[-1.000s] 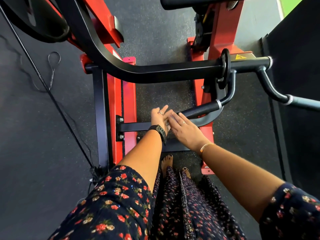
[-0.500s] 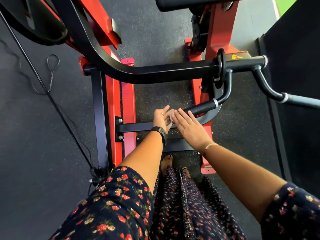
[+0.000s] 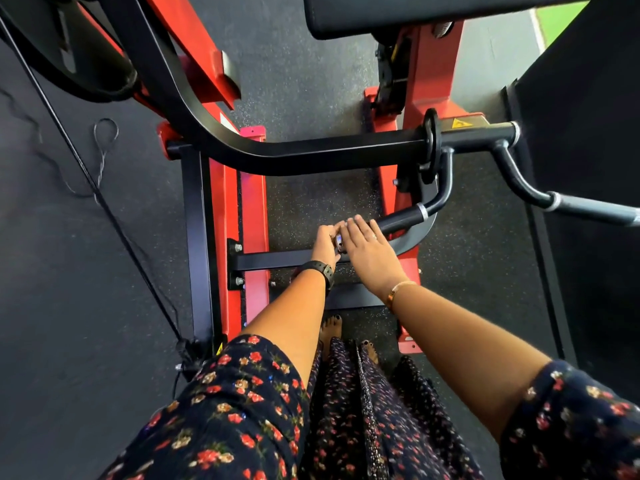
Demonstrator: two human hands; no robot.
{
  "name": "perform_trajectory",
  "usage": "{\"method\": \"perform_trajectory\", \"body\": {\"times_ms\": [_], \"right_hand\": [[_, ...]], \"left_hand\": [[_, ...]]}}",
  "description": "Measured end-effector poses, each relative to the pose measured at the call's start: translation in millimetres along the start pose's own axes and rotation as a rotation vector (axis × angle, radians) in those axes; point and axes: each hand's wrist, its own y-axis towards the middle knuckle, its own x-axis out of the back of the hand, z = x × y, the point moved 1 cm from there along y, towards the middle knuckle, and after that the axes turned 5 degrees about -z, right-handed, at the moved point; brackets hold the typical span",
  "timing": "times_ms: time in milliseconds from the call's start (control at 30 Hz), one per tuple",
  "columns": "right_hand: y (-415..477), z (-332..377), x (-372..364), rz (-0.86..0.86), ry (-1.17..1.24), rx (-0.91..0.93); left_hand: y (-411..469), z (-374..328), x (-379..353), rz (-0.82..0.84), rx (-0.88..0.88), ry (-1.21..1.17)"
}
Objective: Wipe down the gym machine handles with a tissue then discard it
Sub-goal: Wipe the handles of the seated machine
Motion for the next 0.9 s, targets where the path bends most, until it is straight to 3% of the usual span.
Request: {"method": "perform_trajectory", "body": {"times_ms": [133, 233, 400, 600, 667, 767, 900], "right_hand": [[-33, -21, -14, -0.078, -0.031, 0.055], [-35, -41, -11, -0.128, -0.035, -0.036], [-1, -41, 1, -0.013, 0.066, -0.156], [-18, -20, -12, -0.064, 0.131, 0.061], [-34, -33, -20, -0.125, 0.121, 0.036], [-43, -59, -19, -0.176, 0.094, -0.130], [-25, -70, -9, -0.115, 0.113, -0.261]], "left_hand": [[-1, 5, 3, 0.008, -0.119, 0.143], [-5, 7, 5, -0.030, -0.207, 0.250], [-11, 5, 6, -0.034, -0.294, 0.420], [-8, 6, 5, -0.079, -0.379, 0.578], [-6, 7, 9, -0.016, -0.509, 0.825], [-3, 10, 15, 0.118, -0.723, 1.404], [-2, 11, 17, 0.097, -0.806, 1.657]]}}
